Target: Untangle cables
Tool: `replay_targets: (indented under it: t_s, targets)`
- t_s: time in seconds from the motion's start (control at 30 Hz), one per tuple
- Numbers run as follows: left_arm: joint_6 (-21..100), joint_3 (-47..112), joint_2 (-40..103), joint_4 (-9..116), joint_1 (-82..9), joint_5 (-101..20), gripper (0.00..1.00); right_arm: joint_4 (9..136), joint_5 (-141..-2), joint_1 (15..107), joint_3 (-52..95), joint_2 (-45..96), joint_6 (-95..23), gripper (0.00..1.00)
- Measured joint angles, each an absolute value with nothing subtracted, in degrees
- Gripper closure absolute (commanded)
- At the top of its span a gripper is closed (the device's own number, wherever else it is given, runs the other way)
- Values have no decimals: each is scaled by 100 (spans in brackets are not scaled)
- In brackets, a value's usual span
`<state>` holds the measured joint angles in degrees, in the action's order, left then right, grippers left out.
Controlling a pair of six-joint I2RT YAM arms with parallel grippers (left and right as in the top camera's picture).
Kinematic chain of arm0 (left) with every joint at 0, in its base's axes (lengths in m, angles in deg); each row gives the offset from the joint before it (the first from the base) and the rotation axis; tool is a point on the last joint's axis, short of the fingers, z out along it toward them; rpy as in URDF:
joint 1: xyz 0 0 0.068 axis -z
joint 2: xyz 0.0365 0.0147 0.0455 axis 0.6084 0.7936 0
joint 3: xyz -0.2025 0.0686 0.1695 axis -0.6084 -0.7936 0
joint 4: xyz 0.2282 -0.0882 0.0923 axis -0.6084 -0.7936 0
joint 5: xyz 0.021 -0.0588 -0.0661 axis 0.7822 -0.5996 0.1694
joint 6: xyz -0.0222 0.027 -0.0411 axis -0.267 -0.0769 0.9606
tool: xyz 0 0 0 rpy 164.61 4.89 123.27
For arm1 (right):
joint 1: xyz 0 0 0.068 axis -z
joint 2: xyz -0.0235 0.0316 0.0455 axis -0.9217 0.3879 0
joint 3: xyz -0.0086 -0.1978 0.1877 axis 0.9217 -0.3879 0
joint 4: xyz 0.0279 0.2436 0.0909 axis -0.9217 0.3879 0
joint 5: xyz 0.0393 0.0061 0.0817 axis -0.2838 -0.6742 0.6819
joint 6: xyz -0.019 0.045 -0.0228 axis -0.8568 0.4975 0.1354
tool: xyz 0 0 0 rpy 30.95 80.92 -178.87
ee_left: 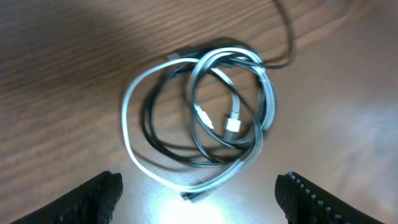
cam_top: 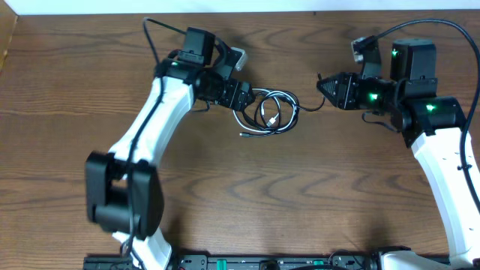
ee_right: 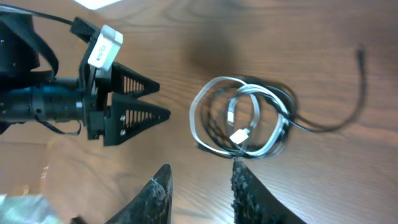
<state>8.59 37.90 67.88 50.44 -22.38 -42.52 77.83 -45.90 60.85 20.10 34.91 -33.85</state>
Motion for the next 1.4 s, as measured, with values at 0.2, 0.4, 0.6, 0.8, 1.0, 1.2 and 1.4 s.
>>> replay_targets:
  t_s: [0.2, 0.4, 0.6, 0.8, 1.0, 1.2, 1.4]
  targets:
    - [502, 3790, 7642, 5446, -2231, -4234, 18, 8036, -5130, 6085, 2010, 3493, -3398, 66]
    - [312, 3790, 7940, 5829, -2116, -4234, 23, 8124, -5399, 6085, 2010, 3493, -3431, 64]
    - [292, 3790, 8071, 6200, -1925, -4232, 30, 8143, -5484, 6085, 2010, 3493, -3452, 64]
    - [279, 3809, 8449, 6380, -1700, -4223, 36, 8194, -5515, 6085, 2010, 3493, -3505, 63]
    - [371, 3822, 8501, 6465, -1657, -4145, 62, 8233, -5631, 6085, 2008, 3493, -3529, 60]
    - [445, 3851, 8571, 6530, -1613, -4094, 87, 8233, -5755, 6085, 2010, 3493, -3533, 59]
    - [616, 3991, 8628, 6495, -1499, -3578, 93, 8233, -5806, 6085, 2010, 3493, -3533, 59]
